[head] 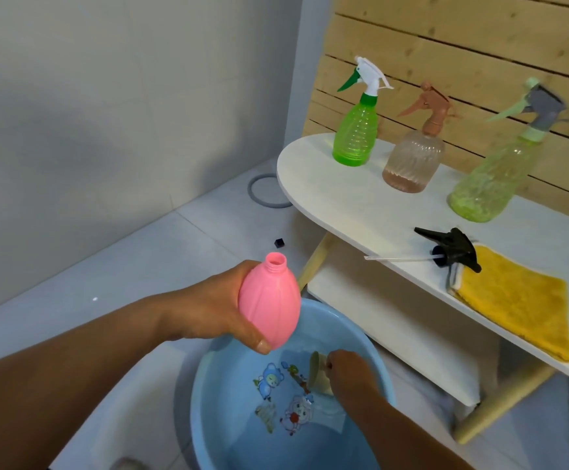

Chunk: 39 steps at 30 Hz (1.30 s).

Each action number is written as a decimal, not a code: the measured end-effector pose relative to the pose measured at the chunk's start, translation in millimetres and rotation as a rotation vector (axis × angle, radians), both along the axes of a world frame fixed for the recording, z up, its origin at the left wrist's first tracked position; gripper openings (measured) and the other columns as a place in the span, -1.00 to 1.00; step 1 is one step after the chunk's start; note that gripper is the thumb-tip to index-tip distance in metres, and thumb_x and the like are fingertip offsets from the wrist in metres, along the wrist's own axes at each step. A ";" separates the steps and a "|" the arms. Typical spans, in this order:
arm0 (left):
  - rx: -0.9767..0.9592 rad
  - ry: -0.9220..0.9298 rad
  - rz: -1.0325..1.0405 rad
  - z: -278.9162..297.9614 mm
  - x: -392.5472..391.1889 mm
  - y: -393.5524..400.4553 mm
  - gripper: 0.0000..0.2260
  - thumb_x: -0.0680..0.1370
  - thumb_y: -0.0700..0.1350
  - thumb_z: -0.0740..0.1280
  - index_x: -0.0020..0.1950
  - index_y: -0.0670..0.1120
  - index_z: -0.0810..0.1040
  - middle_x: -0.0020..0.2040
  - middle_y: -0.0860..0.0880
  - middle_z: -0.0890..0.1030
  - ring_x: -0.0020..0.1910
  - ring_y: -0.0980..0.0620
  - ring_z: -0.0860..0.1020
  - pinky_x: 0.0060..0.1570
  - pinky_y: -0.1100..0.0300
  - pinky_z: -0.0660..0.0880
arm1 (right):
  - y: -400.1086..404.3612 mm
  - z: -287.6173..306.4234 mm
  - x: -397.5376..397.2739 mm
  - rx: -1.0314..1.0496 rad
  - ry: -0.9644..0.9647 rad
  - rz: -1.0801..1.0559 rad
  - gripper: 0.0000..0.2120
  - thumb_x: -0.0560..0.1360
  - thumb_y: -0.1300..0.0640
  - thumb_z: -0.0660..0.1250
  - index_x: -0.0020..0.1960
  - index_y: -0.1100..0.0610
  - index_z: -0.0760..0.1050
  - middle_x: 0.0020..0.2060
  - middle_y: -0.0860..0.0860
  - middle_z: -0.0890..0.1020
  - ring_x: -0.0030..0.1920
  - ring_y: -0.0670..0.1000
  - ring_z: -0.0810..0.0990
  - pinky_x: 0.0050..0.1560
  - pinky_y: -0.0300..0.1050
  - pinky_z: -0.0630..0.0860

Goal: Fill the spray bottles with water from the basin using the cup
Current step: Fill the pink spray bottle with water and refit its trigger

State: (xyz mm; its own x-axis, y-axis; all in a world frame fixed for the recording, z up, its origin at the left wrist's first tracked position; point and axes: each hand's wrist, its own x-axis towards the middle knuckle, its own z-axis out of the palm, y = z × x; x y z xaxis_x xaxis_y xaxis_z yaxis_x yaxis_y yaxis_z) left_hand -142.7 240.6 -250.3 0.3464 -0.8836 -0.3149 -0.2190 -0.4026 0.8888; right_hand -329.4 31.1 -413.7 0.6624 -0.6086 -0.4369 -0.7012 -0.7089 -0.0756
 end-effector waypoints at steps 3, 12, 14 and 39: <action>-0.002 -0.004 0.005 -0.1 -0.8 -1.9 -0.07 0.27 -0.16 0.73 0.48 0.21 0.29 0.30 0.18 0.52 0.28 0.13 0.54 0.05 0.23 0.62 | 8.5 -5.2 5.2 -0.019 0.070 0.084 -0.74 0.59 0.25 0.27 0.23 0.14 0.60 0.13 0.08 0.68 0.22 0.12 0.63 0.17 -0.08 0.52; 0.000 -0.035 0.058 -0.4 3.3 -2.3 -0.08 0.28 -0.14 0.73 0.47 0.22 0.29 0.30 0.18 0.50 0.29 0.11 0.52 0.04 0.20 0.63 | 49.1 -20.1 19.3 0.073 0.008 0.075 -0.79 0.56 0.25 0.29 0.13 0.07 0.60 0.04 0.07 0.67 0.16 0.10 0.65 -0.02 -0.11 0.47; 0.006 -0.032 0.064 0.3 3.3 0.8 -0.10 0.31 -0.16 0.71 0.47 0.22 0.27 0.29 0.17 0.50 0.28 0.12 0.52 0.00 0.24 0.62 | 49.5 -18.7 20.3 0.133 -0.093 -0.032 -0.82 0.55 0.23 0.24 -0.04 0.06 0.60 -0.11 0.03 0.65 -0.02 0.06 0.65 -0.08 -0.15 0.49; 0.006 -0.188 0.029 15.5 2.9 32.6 -0.07 0.28 -0.20 0.69 0.47 0.21 0.24 0.30 0.10 0.48 0.24 0.06 0.52 0.07 0.14 0.64 | 27.6 181.5 -31.6 0.625 -0.784 -0.449 -0.88 0.44 0.25 0.53 -0.11 0.29 0.65 -0.30 0.11 0.69 -0.40 -0.10 0.54 -0.43 -0.27 0.47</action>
State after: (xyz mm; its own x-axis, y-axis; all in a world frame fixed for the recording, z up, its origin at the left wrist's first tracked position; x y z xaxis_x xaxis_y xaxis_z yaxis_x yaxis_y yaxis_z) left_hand -139.7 273.2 -234.8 0.4249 -0.8708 -0.2473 -0.3693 -0.4162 0.8309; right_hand -361.0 58.7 -232.2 0.6646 -0.6813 -0.3069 -0.4864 -0.0826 -0.8698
